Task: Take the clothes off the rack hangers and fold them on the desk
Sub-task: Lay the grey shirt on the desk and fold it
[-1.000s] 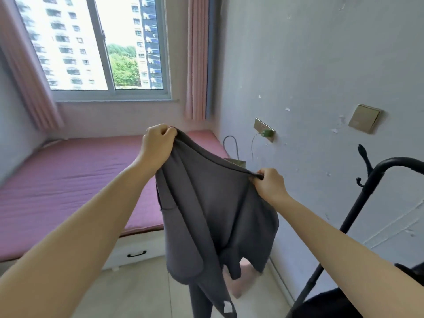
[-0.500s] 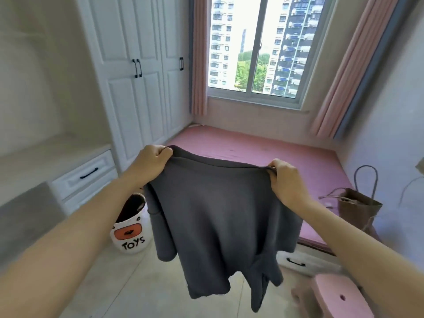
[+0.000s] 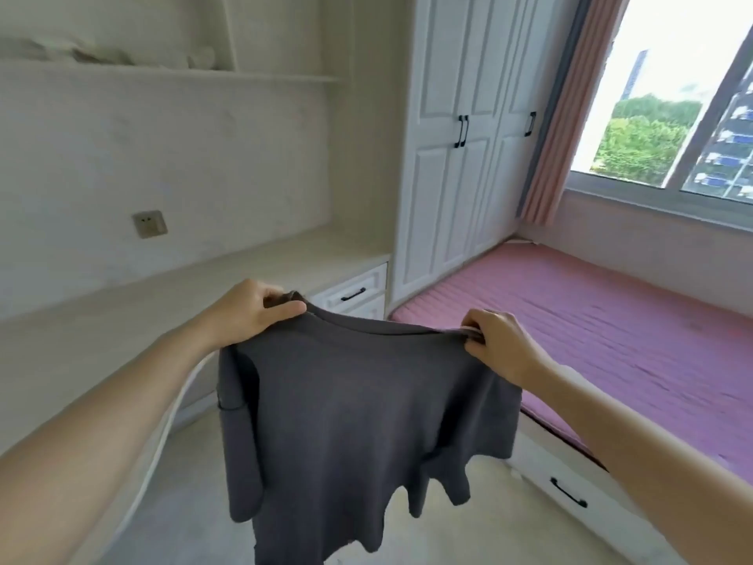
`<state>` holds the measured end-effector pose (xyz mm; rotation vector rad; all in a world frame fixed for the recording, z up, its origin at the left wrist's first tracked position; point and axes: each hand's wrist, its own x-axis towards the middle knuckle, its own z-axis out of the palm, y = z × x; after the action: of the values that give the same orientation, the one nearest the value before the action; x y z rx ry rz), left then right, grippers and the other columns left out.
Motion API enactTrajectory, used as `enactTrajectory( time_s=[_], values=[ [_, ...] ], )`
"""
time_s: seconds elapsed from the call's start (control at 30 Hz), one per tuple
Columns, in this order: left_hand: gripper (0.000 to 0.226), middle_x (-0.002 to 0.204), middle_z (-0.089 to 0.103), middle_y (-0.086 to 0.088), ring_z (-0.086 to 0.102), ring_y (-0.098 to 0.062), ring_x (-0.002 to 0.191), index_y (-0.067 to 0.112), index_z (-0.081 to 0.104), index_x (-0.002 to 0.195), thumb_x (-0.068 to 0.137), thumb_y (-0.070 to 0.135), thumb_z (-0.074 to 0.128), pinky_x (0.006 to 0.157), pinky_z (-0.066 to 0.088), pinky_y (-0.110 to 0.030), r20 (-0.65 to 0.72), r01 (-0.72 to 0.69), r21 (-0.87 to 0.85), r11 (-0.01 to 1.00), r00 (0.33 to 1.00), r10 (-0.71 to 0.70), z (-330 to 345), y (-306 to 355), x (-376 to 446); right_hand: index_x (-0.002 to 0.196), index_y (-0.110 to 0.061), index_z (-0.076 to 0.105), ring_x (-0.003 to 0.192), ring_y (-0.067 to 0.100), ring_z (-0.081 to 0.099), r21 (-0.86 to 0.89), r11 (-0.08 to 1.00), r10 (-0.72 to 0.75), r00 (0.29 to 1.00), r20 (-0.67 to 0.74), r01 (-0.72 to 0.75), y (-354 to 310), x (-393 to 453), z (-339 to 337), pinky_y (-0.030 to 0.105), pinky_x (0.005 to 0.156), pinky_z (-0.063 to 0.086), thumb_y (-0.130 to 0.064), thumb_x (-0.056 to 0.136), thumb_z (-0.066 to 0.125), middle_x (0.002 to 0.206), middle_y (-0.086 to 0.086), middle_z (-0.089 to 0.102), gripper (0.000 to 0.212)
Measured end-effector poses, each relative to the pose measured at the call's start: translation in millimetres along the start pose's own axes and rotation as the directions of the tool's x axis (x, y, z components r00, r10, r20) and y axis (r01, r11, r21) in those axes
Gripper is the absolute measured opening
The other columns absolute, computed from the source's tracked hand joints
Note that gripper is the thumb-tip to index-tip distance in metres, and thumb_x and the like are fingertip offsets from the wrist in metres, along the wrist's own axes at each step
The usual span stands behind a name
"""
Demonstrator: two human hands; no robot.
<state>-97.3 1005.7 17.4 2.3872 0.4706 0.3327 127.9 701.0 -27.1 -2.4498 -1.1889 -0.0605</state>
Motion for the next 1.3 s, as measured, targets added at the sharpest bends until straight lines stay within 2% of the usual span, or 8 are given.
enactTrajectory(
  time_s=[0.13,0.3,0.47,0.6,0.7,0.83,1.07,1.3],
  values=[
    [0.047,0.067,0.067,0.003,0.054,-0.003,0.057,0.028,0.071,0.072,0.063,0.073,0.069,0.058,0.041,-0.021,0.012,0.076,0.027,0.997,0.997,-0.076,-51,-59,-20,0.082,-0.019,0.052,0.077,0.02,0.052,0.011,0.992,-0.13,0.99,0.058,0.129,-58,62,48,0.029,0.065,0.038,-0.004,0.08,0.056,0.084,-0.002,0.055,0.016],
    [0.012,0.079,0.072,0.011,0.066,-0.005,0.074,0.027,0.074,0.083,0.075,0.029,0.082,0.071,0.049,-0.023,-0.065,0.209,-0.009,0.978,0.976,-0.209,-106,-129,-37,0.082,-0.016,0.051,0.075,0.022,0.053,0.05,0.957,-0.29,0.949,0.125,0.286,-134,147,99,0.034,0.067,0.046,0.0,0.078,0.052,0.084,0.0,0.053,0.017],
    [0.012,0.065,0.065,0.009,0.051,-0.002,0.059,0.025,0.072,0.074,0.075,0.029,0.083,0.06,0.04,-0.018,-0.207,0.348,0.009,0.938,0.918,-0.339,-145,-192,-55,0.085,-0.015,0.058,0.076,0.026,0.057,0.077,0.932,-0.362,0.909,0.206,0.354,-196,224,147,0.041,0.07,0.051,-0.008,0.08,0.056,0.082,0.003,0.06,0.01],
    [0.03,0.059,0.054,0.004,0.045,-0.004,0.056,0.005,0.064,0.073,0.077,0.029,0.081,0.058,0.036,-0.02,-0.313,0.5,-0.02,0.866,0.819,-0.48,-182,-238,-72,0.088,-0.013,0.064,0.082,0.025,0.059,0.143,0.866,-0.5,0.831,0.245,0.479,-250,294,188,0.034,0.073,0.048,-0.008,0.081,0.058,0.084,0.005,0.066,0.011],
    [0.019,0.064,0.059,0.007,0.051,0.0,0.057,0.003,0.067,0.078,0.085,0.02,0.074,0.057,0.039,-0.012,-0.371,0.583,-0.1,0.806,0.73,-0.574,-209,-263,-86,0.089,-0.012,0.067,0.085,0.027,0.06,0.22,0.819,-0.571,0.789,0.224,0.53,-297,346,216,0.03,0.069,0.039,-0.007,0.082,0.057,0.085,0.006,0.069,0.013],
    [0.021,0.069,0.054,0.002,0.048,-0.006,0.061,0.007,0.062,0.079,0.093,0.023,0.064,0.059,0.036,-0.021,-0.463,0.69,-0.15,0.708,0.584,-0.667,-226,-289,-104,0.079,-0.014,0.054,0.077,0.029,0.052,0.354,0.79,-0.589,0.781,0.208,0.501,-348,389,238,0.031,0.065,0.031,-0.013,0.094,0.053,0.07,0.001,0.055,0.015],
    [0.024,0.077,0.056,-0.006,0.055,-0.024,0.072,0.019,0.042,0.082,0.103,0.03,0.04,0.069,0.042,-0.039,-0.614,0.865,-0.107,0.49,0.33,-0.717,-219,-330,-106,0.097,-0.018,0.052,0.08,0.024,0.055,0.614,0.678,-0.657,0.708,0.26,0.404,-424,441,282,0.035,0.068,0.039,-0.019,0.103,0.033,0.086,0.004,0.06,0.02],
    [0.028,0.07,0.054,0.002,0.054,-0.022,0.065,0.019,0.042,0.097,0.103,0.042,0.027,0.059,0.045,-0.035,-0.764,0.971,0.089,0.222,0.209,-0.61,-222,-357,-106,0.089,-0.019,0.05,0.075,0.023,0.055,0.54,0.644,-0.732,0.641,0.229,0.543,-467,478,323,0.036,0.065,0.041,-0.027,0.102,0.039,0.079,0.001,0.058,0.019]
  ],
)
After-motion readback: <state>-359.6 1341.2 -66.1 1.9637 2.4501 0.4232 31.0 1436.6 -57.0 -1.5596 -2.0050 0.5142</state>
